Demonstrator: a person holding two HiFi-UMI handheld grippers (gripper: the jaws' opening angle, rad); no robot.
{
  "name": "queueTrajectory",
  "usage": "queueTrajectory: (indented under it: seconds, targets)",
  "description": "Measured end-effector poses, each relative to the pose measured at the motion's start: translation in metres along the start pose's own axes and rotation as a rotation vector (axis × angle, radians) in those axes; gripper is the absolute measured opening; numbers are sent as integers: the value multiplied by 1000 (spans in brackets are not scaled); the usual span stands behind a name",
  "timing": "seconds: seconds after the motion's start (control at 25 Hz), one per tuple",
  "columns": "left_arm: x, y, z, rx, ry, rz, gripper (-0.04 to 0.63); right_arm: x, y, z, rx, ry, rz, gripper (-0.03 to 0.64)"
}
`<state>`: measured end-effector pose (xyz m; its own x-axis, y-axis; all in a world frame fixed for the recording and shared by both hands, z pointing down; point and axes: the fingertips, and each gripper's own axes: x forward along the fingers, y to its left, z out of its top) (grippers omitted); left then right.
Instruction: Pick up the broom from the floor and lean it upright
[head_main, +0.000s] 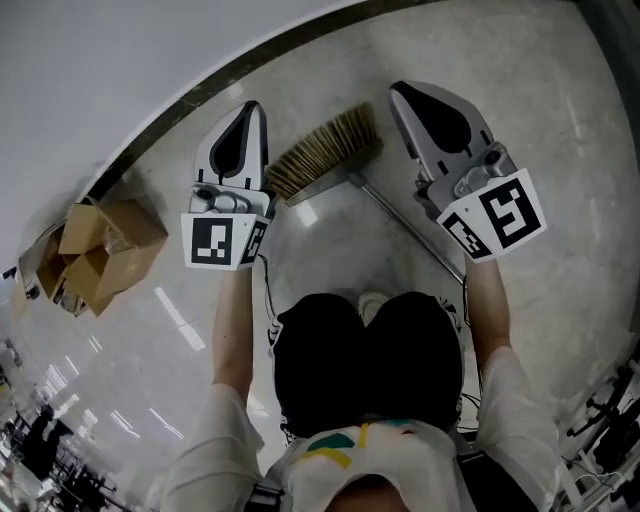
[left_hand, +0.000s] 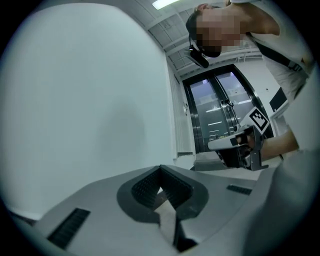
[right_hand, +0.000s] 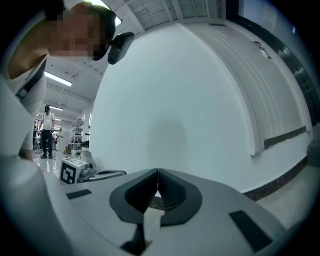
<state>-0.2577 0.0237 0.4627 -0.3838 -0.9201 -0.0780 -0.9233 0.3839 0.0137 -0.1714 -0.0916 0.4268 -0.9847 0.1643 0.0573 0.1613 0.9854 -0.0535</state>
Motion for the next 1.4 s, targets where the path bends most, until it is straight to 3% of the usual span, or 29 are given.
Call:
queueTrajectory:
  seconds: [0.24,0.36,0.56,0.68,0.84,1.04,1.16,1.24,1.32,1.4]
  targets:
    - [0,-13,-52,-64,-7,-15,44,-9,-15,-51,38,9,-34,12]
    - [8,-36,-64,-43,0,-133,48,-11,-21,-70,74,-4,-42,12]
    - [30,-103,-91,-13,86,-469,150,-30,-24,-74,79,-27,-21,12]
    - [39,-159,-108,-2,126,-723,167,-69,-38,-78,66,15,-110,12]
    - [28,-249,-155,162,309,-1085,167,-129,-63,-80,45,59,-218,12]
    - [-33,-377,-204,268,466,-1547,167,-216,-87,-76,77,48,-386,12]
    - [-76,-419,-236,381,575,-1734,167,-251,-89,-84,88,73,-420,13]
    - [-99,-440,-249,418,613,-1825,166,-271,-89,-93,114,85,-459,12]
    - [-114,-455,-263,489,639,-1877,167,-288,-89,-97,139,84,-491,12]
    - [-126,-465,-279,608,659,-1905,167,-300,-88,-97,149,75,-510,12]
